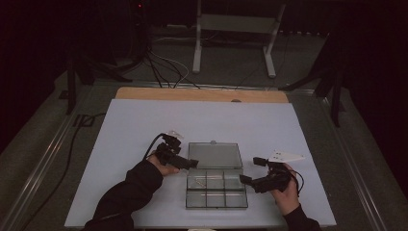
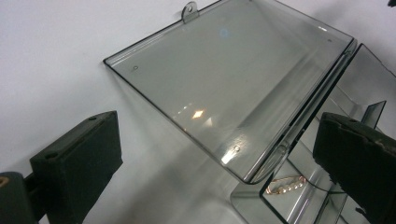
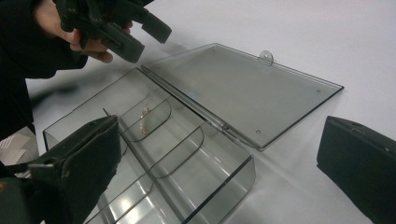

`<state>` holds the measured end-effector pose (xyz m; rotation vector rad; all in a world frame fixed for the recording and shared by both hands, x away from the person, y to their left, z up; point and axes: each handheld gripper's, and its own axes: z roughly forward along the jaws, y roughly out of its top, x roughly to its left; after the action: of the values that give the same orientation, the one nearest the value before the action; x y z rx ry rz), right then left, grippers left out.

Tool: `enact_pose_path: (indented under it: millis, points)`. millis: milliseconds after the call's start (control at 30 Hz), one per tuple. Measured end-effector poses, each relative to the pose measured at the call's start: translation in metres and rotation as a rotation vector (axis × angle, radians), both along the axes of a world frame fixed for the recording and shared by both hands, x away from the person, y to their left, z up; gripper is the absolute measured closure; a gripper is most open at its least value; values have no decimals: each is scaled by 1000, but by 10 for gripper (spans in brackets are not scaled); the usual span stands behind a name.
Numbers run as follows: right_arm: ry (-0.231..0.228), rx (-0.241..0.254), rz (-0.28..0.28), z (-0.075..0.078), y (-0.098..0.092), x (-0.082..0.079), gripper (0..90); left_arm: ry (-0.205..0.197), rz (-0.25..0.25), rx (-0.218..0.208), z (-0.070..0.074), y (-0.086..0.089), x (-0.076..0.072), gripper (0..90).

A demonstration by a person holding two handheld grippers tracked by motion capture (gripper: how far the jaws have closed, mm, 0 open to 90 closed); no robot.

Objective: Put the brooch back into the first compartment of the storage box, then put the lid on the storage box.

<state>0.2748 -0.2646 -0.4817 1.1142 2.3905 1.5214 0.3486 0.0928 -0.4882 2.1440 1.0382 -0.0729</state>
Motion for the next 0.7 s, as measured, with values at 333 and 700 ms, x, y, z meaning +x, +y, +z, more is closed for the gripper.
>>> enact_pose_path:
  millis: [333,700]
  points:
    - [-2,0,-1,0,0,0,0,89,60,-46,-3,6,4,47]
    - [-1,-4,-1,0,0,0,0,146,78,-86,-11,7,6,62]
